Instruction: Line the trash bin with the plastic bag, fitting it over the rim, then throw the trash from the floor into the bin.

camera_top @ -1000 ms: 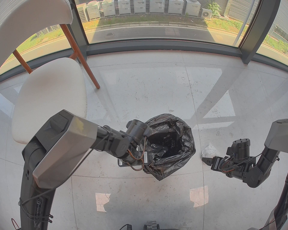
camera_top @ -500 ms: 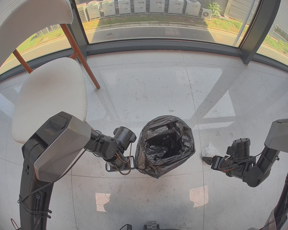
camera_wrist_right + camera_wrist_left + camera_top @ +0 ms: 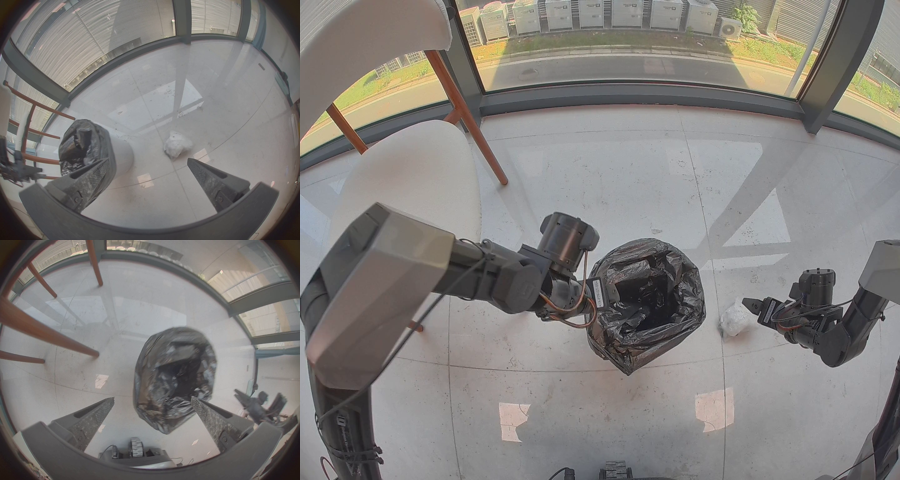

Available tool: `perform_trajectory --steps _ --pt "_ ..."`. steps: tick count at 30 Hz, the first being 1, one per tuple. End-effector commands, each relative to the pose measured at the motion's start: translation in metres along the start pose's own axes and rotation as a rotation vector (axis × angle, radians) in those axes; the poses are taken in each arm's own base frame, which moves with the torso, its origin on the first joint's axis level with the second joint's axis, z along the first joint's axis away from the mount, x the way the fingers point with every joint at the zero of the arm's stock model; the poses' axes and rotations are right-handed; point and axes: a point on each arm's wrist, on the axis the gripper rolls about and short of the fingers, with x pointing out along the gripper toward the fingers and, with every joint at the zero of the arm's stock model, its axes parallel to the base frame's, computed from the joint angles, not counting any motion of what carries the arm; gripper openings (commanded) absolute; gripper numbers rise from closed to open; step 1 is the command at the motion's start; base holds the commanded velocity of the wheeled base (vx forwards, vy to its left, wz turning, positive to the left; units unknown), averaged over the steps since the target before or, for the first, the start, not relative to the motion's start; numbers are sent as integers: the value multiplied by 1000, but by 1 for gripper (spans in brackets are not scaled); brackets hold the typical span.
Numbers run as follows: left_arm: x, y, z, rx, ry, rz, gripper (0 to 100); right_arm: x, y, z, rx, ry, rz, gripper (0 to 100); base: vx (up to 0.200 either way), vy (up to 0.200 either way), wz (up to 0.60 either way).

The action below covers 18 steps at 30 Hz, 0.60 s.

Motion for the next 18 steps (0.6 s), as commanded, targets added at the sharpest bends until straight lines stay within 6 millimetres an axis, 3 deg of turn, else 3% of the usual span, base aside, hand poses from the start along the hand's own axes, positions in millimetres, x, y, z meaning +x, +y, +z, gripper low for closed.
perform_trajectory --steps 1,3,8,13,18 --pt "-73 -22 13 -9 -101 -110 100 27 -18 -2 -28 21 -30 100 0 0 0" --pt "-100 -17 11 -9 -116 -122 100 38 -22 -5 -33 37 -25 100 0 0 0" --pt "-134 -1 -1 8 -142 -128 100 66 -31 -16 -60 65 -40 100 0 0 0" --pt "-132 14 1 -9 -249 -163 100 99 -56 -6 -125 101 -88 100 0 0 0" --pt "-131 18 6 28 -315 -177 100 109 -67 2 -146 161 -117 100 0 0 0"
